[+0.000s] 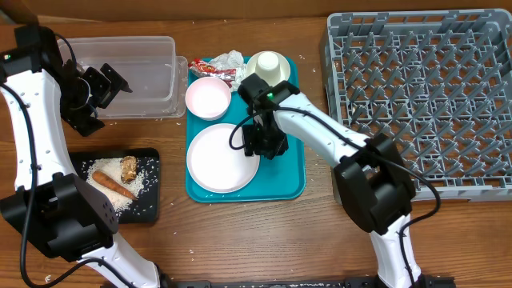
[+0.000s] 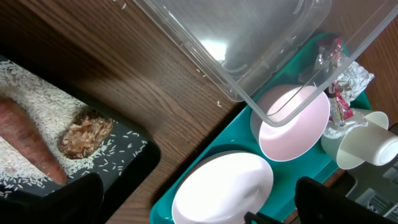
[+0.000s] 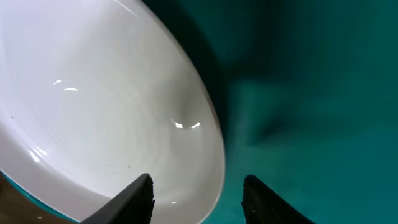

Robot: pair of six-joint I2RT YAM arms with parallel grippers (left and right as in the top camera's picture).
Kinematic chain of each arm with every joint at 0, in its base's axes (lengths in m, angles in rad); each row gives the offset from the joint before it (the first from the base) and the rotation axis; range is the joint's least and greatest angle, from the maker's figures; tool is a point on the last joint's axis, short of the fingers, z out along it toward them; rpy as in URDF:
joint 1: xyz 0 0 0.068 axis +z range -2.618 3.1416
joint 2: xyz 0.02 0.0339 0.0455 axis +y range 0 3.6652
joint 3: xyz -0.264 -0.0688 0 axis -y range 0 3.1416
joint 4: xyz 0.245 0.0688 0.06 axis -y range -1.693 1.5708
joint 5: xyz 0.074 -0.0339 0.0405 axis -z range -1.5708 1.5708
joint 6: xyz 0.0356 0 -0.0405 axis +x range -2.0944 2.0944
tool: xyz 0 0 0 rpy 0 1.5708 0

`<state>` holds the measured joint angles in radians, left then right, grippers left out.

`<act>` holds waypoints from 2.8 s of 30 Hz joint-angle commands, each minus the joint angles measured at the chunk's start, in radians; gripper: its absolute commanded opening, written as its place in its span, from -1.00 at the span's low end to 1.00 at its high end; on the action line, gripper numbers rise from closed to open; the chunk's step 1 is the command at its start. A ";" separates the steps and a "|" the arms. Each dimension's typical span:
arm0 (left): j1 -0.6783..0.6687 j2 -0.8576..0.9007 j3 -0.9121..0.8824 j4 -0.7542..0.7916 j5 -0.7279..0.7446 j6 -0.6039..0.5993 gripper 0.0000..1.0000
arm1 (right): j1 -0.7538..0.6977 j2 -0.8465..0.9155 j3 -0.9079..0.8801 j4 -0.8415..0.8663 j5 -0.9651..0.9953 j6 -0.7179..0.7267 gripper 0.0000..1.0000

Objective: Sort waste into correct bins and load items into the dishwasher
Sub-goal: 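Move the right gripper to the white plate and grasp its rim, then lift the white plate with the right gripper and stand it in the rack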

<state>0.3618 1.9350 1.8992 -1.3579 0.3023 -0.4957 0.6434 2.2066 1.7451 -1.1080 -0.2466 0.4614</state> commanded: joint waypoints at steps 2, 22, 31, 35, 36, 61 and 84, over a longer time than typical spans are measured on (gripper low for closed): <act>-0.003 -0.033 0.020 0.001 -0.003 0.002 1.00 | -0.011 0.026 -0.004 0.004 -0.034 0.113 -0.02; -0.003 -0.033 0.020 0.001 -0.003 0.002 1.00 | 0.019 0.029 -0.005 -0.073 -0.029 0.161 -0.44; -0.003 -0.033 0.020 0.001 -0.003 0.002 1.00 | 0.020 0.029 -0.005 -0.084 -0.047 0.165 -0.45; -0.003 -0.033 0.020 0.001 -0.003 0.002 1.00 | 0.023 0.029 -0.018 -0.072 -0.047 0.182 -0.44; -0.003 -0.033 0.020 0.001 -0.003 0.002 1.00 | 0.023 0.029 -0.024 -0.067 -0.047 0.195 -0.44; -0.003 -0.033 0.020 0.001 -0.003 0.002 1.00 | 0.013 0.076 -0.013 -0.079 -0.131 0.215 -0.78; -0.002 -0.033 0.020 0.001 -0.003 0.002 1.00 | -0.404 0.003 0.749 -0.542 0.175 -0.096 -0.92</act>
<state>0.3618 1.9350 1.8992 -1.3575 0.3019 -0.4957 0.3332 2.2677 2.3760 -1.6386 -0.2348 0.4274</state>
